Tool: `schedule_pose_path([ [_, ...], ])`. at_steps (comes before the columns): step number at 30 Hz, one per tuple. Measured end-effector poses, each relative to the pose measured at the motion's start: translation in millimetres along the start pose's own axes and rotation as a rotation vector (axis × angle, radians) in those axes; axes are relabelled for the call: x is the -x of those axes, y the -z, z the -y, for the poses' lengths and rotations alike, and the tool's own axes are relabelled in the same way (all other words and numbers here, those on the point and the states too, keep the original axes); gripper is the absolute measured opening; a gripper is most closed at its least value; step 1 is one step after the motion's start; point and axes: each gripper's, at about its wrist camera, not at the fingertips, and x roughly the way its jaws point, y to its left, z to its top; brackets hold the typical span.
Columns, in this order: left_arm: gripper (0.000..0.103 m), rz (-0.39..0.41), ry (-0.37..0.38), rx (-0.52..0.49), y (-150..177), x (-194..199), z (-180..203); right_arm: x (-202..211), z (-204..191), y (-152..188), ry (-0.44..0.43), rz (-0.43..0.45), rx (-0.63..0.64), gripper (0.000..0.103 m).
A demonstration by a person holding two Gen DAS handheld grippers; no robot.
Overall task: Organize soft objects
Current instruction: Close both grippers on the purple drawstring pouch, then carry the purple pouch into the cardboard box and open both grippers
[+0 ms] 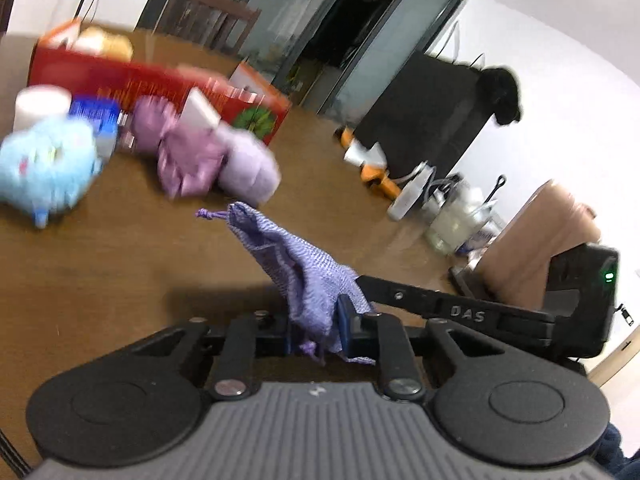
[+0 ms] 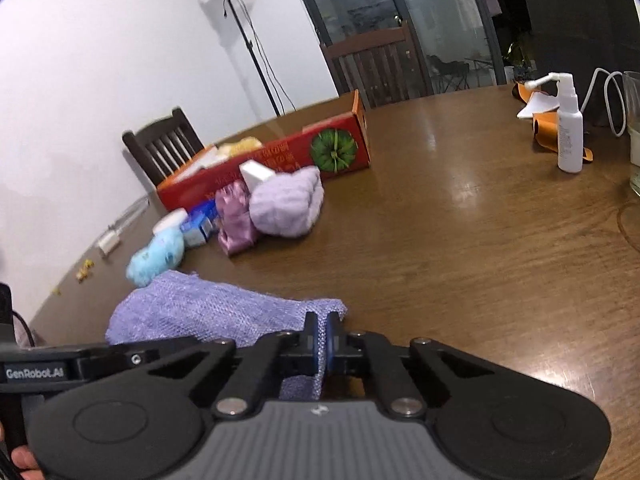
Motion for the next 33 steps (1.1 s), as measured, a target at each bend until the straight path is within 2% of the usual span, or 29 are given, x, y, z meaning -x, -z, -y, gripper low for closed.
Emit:
schedule_pose_path([
  [4,0.02,0.105,0.04,-0.053,-35,11,6,5,-8,-30,-0.047,0.081,0.019,0.003],
  [8,0.02,0.163,0.03,-0.099,-79,6,5,1,-18,-69,-0.052,0.152,0.067,0.003],
  [10,0.02,0.191,0.02,-0.114,-105,-1,3,-6,-23,-97,-0.057,0.199,0.108,0.003],
  [12,0.02,0.222,0.015,-0.105,-133,-14,-5,-25,-20,-130,-0.08,0.221,0.096,0.003],
  [14,0.02,0.234,0.008,-0.072,-157,-30,-17,-51,-15,-157,-0.09,0.207,0.071,0.003],
  [18,0.02,0.197,-0.037,0.043,-201,-83,-58,-112,-16,-203,-0.021,0.186,0.11,0.003],
  [22,0.021,0.144,-0.106,0.118,-216,-124,-87,-181,-23,-231,0.095,0.112,0.206,0.003],
  [25,0.023,0.097,-0.148,0.094,-217,-144,-95,-219,-27,-237,0.167,0.038,0.264,0.003],
  [27,0.035,0.071,-0.184,0.066,-212,-149,-96,-236,-32,-236,0.214,0.002,0.314,0.003],
  [28,0.048,0.057,-0.191,0.059,-208,-147,-97,-241,-31,-235,0.23,-0.017,0.326,0.003],
  [30,0.055,0.068,-0.178,0.033,-201,-139,-97,-243,-29,-230,0.237,-0.031,0.322,0.004],
  [32,0.065,0.081,-0.193,-0.011,-197,-129,-91,-239,-30,-225,0.255,-0.028,0.334,0.007],
  [33,0.066,0.088,-0.209,-0.032,-197,-122,-88,-235,-31,-222,0.257,-0.024,0.339,0.008],
])
